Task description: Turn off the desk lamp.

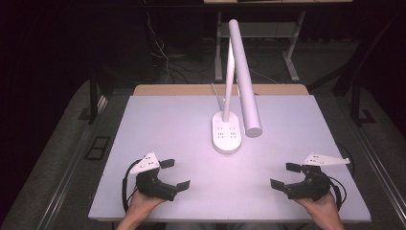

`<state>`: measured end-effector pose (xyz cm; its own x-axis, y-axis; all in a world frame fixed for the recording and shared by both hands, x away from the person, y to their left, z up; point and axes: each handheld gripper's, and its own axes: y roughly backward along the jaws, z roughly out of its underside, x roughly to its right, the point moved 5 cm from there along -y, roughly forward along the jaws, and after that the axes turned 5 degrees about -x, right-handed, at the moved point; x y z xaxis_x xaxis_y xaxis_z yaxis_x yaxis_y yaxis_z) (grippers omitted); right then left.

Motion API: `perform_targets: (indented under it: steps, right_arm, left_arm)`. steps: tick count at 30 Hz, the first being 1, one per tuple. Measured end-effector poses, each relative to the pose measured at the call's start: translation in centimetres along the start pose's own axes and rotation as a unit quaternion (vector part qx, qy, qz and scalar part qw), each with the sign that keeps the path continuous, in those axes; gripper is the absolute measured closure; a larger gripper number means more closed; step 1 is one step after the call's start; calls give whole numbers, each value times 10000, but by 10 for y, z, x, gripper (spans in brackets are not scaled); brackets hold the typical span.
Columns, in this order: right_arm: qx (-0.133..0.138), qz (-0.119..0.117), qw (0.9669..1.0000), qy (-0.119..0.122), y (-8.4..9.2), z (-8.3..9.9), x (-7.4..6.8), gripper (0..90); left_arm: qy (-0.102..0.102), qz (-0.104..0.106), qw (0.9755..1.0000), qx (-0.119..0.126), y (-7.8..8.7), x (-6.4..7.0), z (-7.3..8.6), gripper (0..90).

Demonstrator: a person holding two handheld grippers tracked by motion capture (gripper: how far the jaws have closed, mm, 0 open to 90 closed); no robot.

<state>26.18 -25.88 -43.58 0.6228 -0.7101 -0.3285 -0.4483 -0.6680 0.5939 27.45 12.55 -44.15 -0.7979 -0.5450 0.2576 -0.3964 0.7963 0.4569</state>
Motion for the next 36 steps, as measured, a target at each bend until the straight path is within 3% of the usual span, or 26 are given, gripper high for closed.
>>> perform_targets:
  steps: [18,36]
  right_arm:
    - [-177,-73,9997,125,3,-15,0,8]
    - [-257,-150,9988,392,-2,-49,-4,8]
  left_arm:
    - [37,-43,10000,23,1,-2,0,0]
    - [24,-36,10000,13,1,-2,0,0]
